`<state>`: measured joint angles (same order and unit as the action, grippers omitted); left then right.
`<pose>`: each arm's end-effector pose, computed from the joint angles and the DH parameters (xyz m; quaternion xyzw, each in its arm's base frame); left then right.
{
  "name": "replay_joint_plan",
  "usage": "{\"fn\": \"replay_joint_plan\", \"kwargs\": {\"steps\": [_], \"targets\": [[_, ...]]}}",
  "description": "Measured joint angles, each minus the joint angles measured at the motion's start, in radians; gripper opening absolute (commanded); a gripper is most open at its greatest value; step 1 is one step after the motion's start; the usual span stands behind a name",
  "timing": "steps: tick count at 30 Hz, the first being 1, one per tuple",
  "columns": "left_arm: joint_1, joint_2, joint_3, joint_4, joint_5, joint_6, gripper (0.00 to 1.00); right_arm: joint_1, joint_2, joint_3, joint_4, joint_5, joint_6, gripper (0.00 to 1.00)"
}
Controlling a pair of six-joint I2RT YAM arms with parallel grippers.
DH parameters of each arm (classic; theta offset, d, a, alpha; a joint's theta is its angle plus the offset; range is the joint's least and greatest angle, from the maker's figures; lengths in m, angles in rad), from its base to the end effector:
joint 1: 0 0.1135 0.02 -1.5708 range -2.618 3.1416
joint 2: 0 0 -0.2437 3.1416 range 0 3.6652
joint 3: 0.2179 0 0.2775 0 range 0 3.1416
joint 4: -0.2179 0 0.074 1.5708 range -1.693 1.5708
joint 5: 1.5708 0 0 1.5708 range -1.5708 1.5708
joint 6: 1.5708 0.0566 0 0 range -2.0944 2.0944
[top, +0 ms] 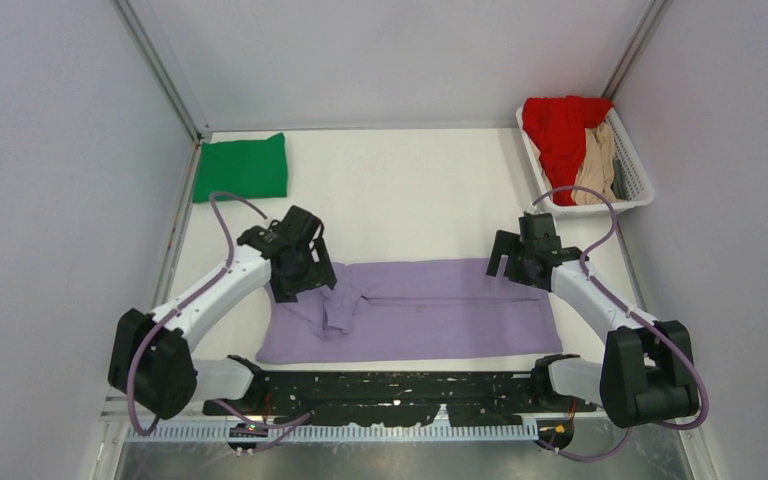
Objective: Fold and stack the t-shirts
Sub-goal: Fold the other side of the tshirt into a rectangle
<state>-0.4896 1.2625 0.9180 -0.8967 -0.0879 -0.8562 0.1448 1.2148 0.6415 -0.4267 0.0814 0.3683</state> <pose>0.2349 -0.1195 0.1873 -0.1867 0.9677 -0.0683 0.1552 0.2636 0.0338 0.1356 0.1183 0.9515 0.0336 0.2820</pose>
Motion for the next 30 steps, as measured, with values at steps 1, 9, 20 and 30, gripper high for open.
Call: {"fn": "replay_joint_plan", "kwargs": {"steps": [1, 9, 20, 30], "targets": [[0.000, 0.032, 0.013, 0.000, -0.010, 0.002, 0.72, 0.000, 0.000, 0.000, 0.000, 0.000, 0.000, 0.95], [-0.010, 0.252, 0.067, -0.005, -0.061, -0.003, 0.35, 0.000, -0.010, 0.000, 0.000, 0.016, -0.005, 0.96], [-0.039, 0.257, 0.060, -0.057, -0.071, -0.009, 0.00, 0.000, -0.011, 0.000, 0.000, 0.022, -0.008, 0.96], [-0.073, -0.029, -0.180, -0.248, -0.074, -0.121, 0.56, 0.000, -0.011, 0.000, 0.000, 0.018, -0.008, 0.95]]}}
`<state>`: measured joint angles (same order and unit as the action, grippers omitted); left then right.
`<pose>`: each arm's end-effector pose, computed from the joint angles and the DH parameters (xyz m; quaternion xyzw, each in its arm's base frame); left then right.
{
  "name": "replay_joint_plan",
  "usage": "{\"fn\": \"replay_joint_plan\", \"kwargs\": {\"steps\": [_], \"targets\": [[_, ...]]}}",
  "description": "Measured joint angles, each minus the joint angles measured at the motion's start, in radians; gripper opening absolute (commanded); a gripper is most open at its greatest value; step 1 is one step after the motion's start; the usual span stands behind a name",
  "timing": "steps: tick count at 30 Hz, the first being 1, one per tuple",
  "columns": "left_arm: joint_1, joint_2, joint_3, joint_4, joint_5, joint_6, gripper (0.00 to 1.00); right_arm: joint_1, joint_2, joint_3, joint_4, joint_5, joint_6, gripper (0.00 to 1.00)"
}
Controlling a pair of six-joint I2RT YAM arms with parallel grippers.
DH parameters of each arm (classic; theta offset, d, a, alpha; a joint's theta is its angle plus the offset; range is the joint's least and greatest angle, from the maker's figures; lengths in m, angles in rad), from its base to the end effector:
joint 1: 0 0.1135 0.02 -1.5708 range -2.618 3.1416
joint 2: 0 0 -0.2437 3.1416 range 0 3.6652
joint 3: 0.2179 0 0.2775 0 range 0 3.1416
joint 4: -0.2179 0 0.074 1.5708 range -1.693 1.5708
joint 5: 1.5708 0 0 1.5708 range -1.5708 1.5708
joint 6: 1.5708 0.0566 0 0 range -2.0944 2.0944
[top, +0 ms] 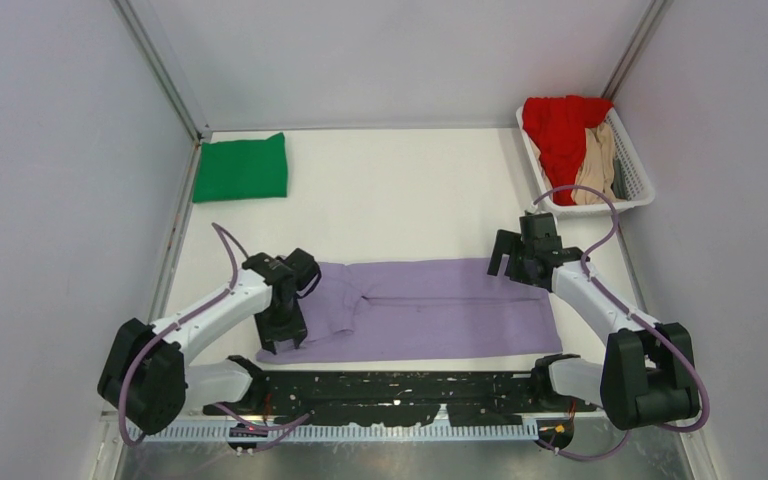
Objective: Fold and stack the t-shirts
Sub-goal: Fold the other side of the tshirt into a rectangle, then rotate the tshirt 90 degrees
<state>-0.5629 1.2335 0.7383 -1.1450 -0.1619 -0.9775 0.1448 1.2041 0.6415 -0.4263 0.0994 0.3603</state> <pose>0.1717 -0.0975 0.1380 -0.2023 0.9754 0.0821 0.0314 0.2635 0.0327 0.1384 0.1171 0.9497 0.0255 0.2893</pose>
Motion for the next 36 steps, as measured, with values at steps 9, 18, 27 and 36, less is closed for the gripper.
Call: {"fn": "replay_joint_plan", "kwargs": {"steps": [9, 18, 27, 36], "targets": [[0.000, -0.109, 0.072, -0.123, -0.029, -0.039, 1.00, 0.000, -0.001, 0.000, 0.004, -0.024, 0.000, 0.95], [0.000, -0.032, 0.093, 0.370, 0.166, 0.033, 1.00, 0.000, -0.031, -0.013, 0.084, -0.166, -0.003, 0.95], [0.095, 0.365, 0.171, 0.643, 0.233, 0.014, 1.00, 0.045, 0.138, -0.007, 0.156, -0.241, 0.004, 0.95], [0.178, 0.799, 0.724, 0.568, 0.344, -0.021, 1.00, 0.177, 0.153, -0.014, 0.198, -0.281, -0.019, 0.95]]}}
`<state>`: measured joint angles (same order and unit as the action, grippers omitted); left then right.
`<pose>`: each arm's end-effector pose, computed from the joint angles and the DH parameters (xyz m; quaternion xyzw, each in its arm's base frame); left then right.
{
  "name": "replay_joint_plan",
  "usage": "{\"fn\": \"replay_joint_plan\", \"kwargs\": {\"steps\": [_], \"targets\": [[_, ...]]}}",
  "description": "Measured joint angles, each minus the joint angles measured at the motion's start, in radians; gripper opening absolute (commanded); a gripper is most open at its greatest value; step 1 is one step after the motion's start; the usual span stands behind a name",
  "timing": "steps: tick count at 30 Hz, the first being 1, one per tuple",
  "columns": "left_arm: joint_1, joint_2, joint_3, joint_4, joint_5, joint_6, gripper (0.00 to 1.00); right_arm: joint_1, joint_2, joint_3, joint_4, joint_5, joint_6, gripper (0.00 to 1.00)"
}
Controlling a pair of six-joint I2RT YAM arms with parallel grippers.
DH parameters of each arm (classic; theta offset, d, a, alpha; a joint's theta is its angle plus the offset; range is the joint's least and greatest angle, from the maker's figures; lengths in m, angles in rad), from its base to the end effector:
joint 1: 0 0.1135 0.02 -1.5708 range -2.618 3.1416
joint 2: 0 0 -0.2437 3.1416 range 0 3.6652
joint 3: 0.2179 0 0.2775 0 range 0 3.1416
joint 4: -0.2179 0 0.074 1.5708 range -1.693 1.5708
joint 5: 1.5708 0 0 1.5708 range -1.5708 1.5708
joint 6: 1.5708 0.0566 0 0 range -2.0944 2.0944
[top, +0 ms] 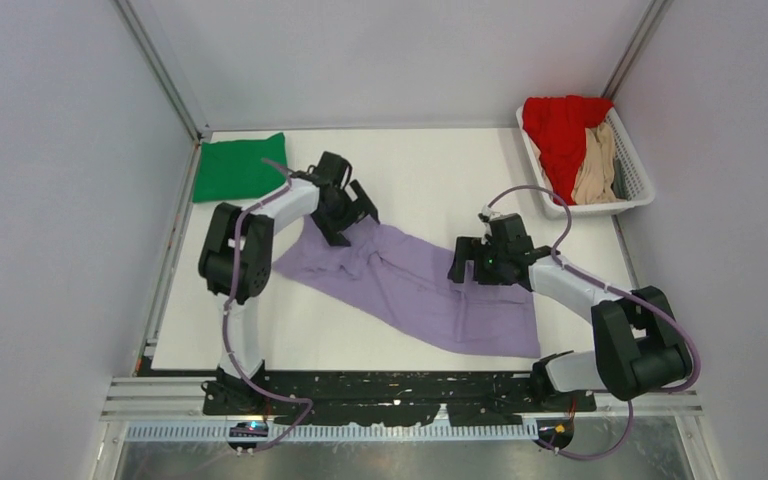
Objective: Fold and stack the t-shirts
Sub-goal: Rotate the tshirt 90 degrees
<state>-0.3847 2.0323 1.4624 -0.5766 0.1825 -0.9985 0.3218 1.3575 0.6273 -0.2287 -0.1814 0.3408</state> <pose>0.4062 -0.1755 0.1179 -0.2758 0.9338 -0.2023 0.1047 0.2669 0.0998 0.1095 -0.0183 0.9499 0.1792 0.2556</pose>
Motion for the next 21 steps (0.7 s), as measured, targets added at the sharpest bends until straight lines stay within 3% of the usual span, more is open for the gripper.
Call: {"fn": "replay_joint_plan", "kwargs": {"steps": [3, 8, 15, 21], "targets": [[0.000, 0.150, 0.216, 0.040, 0.055, -0.046, 1.00, 0.084, -0.014, -0.016, 0.003, -0.050, -0.004, 0.95], [-0.044, 0.259, 0.334, 0.160, 0.098, -0.181, 1.00, 0.183, -0.029, -0.037, -0.001, -0.194, -0.011, 0.95], [-0.149, 0.517, 0.656, 0.305, 0.223, -0.391, 1.00, 0.296, -0.018, -0.047, -0.006, -0.332, -0.021, 0.95], [-0.211, 0.592, 0.732, 0.397, 0.187, -0.539, 1.00, 0.381, -0.011, -0.054, -0.002, -0.383, -0.024, 0.96]]}}
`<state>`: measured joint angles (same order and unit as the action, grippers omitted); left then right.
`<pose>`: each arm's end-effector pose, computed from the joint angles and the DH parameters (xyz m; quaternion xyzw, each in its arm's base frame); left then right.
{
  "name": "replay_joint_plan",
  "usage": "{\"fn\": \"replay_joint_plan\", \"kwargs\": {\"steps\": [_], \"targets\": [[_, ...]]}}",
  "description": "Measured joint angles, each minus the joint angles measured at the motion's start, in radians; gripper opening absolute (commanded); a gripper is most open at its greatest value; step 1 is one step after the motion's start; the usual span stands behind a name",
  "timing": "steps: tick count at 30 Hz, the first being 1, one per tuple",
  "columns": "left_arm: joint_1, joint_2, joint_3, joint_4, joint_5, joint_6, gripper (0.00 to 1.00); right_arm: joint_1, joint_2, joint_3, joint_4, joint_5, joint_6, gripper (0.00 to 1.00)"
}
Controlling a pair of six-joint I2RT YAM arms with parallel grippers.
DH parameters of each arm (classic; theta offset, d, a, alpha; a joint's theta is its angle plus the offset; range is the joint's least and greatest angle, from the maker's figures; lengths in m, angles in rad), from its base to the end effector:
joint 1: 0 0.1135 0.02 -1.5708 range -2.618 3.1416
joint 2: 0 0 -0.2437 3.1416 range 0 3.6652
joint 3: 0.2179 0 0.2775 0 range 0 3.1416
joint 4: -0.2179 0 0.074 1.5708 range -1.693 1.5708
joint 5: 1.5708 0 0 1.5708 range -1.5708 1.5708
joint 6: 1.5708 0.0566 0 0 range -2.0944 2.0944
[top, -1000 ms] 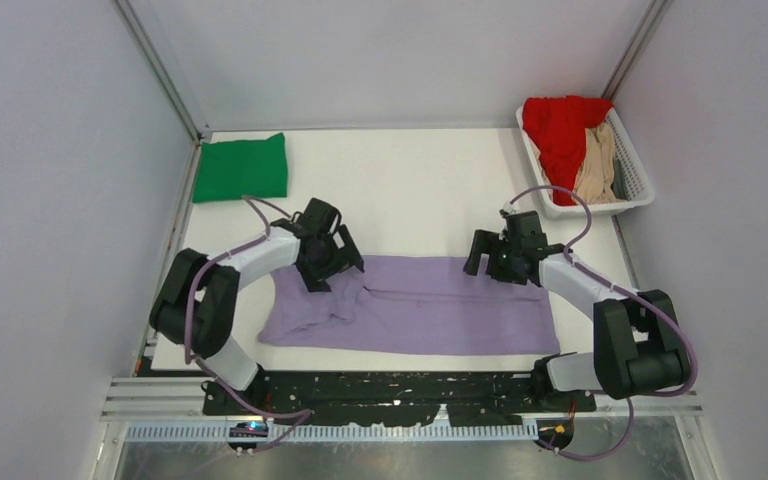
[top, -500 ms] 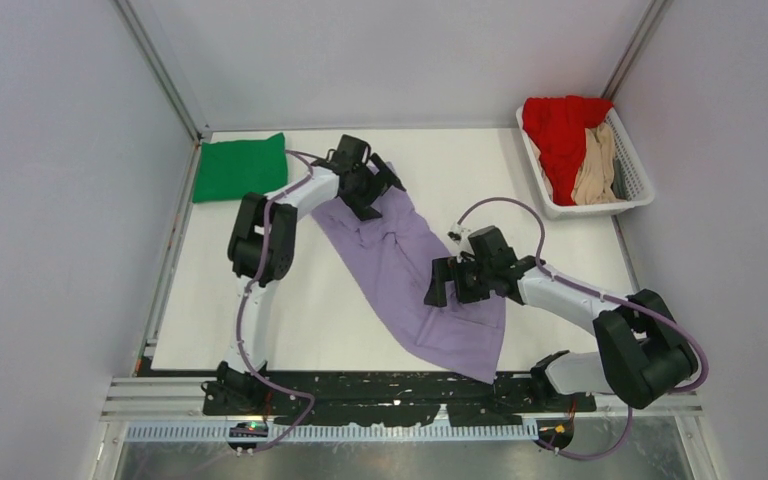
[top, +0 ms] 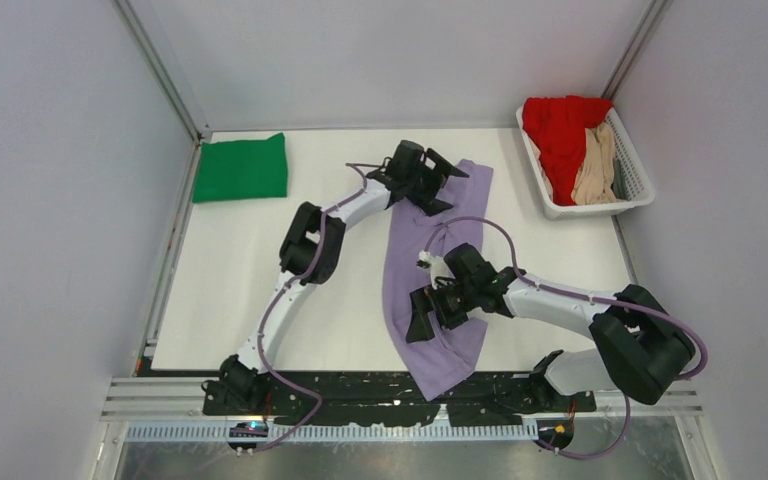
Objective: Fold and stack the t-shirts
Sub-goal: Rotate the tshirt 90 degrees
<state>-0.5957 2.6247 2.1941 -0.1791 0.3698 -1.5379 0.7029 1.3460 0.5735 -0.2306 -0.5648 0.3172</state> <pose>0.4910 -0.3575 0.1028 -0.3199 0.8153 -0.4766 0.0767 0.1842 0.1958 0.1022 -0.2533 0.8899 0.3648 0.1041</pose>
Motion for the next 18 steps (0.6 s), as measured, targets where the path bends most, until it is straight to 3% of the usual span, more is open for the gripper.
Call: {"fn": "replay_joint_plan", "kwargs": {"steps": [3, 7, 9, 14, 18], "targets": [[-0.013, 0.034, 0.030, 0.062, -0.056, -0.085, 1.00, 0.006, -0.007, -0.002, -0.009, -0.003, -0.002, 0.95], [-0.014, 0.143, 0.193, 0.114, -0.173, -0.167, 1.00, 0.011, -0.040, -0.001, -0.072, 0.054, 0.000, 0.95], [-0.012, 0.200, 0.276, 0.130, -0.260, -0.198, 1.00, 0.016, -0.079, 0.008, -0.153, 0.153, 0.006, 0.95], [-0.006, 0.215, 0.295, 0.147, -0.439, -0.232, 1.00, 0.016, -0.185, 0.057, -0.340, 0.454, 0.050, 0.95], [0.006, 0.242, 0.327, 0.195, -0.552, -0.154, 1.00, 0.015, -0.304, 0.102, -0.374, 0.663, 0.085, 0.95]]}}
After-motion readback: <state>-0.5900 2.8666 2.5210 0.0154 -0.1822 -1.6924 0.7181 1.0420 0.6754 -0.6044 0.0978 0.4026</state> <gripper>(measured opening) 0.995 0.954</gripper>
